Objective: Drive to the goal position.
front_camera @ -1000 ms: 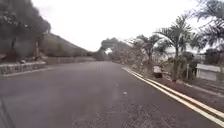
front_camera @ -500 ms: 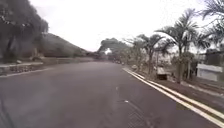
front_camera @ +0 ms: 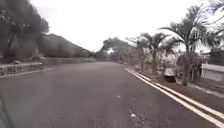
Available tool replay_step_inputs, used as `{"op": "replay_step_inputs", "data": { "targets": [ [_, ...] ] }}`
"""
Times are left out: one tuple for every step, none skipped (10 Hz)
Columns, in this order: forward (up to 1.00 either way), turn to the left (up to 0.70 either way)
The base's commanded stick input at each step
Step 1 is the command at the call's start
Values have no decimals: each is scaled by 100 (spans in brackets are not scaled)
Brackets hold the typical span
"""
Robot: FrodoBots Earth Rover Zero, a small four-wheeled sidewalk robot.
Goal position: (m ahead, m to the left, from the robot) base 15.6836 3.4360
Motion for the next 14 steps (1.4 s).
{"op": "replay_step_inputs", "data": {
  "targets": [
    [70,0],
    [70,0],
    [70,0],
    [70,0],
    [70,0],
    [70,0],
    [70,0],
    [70,0],
    [70,0],
    [70,0],
    [70,0],
    [70,0],
    [70,0],
    [70,0]
  ]
}}
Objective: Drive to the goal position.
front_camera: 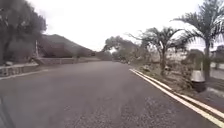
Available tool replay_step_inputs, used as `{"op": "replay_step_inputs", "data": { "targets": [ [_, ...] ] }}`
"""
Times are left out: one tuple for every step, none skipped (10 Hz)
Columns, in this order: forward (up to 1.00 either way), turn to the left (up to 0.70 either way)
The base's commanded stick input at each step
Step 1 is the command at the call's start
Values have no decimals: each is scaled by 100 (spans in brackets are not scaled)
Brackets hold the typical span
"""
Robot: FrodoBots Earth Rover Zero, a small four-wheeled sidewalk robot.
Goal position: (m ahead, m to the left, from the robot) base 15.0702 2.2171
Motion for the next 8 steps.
{"op": "replay_step_inputs", "data": {
  "targets": [
    [70,0],
    [70,0],
    [70,0],
    [70,0],
    [70,0],
    [70,0],
    [70,0],
    [70,0]
  ]
}}
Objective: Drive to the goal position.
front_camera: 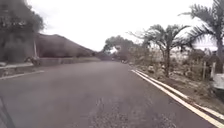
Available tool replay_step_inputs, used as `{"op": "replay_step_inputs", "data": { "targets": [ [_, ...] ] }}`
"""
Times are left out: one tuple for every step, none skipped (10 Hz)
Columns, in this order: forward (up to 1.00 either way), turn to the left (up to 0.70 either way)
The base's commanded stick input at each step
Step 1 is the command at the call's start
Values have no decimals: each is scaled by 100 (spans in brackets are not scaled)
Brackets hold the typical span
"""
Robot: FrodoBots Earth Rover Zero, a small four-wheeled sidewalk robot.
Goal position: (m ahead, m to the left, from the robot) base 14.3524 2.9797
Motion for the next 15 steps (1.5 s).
{"op": "replay_step_inputs", "data": {
  "targets": [
    [70,0],
    [70,0],
    [70,0],
    [70,0],
    [70,0],
    [70,0],
    [70,0],
    [70,0],
    [70,0],
    [70,0],
    [70,0],
    [70,0],
    [70,0],
    [70,0],
    [70,0]
  ]
}}
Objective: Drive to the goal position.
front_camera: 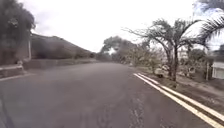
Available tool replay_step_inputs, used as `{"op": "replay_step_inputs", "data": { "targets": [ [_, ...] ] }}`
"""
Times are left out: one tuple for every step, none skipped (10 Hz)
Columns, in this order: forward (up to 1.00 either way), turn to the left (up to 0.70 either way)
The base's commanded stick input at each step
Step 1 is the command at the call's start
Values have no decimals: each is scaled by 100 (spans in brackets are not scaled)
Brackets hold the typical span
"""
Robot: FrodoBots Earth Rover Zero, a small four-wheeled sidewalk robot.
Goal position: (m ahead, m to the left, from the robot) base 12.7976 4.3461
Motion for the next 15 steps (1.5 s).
{"op": "replay_step_inputs", "data": {
  "targets": [
    [70,0],
    [70,0],
    [70,0],
    [70,0],
    [70,0],
    [70,0],
    [70,0],
    [70,0],
    [70,0],
    [70,0],
    [70,0],
    [70,0],
    [70,0],
    [70,0],
    [70,0]
  ]
}}
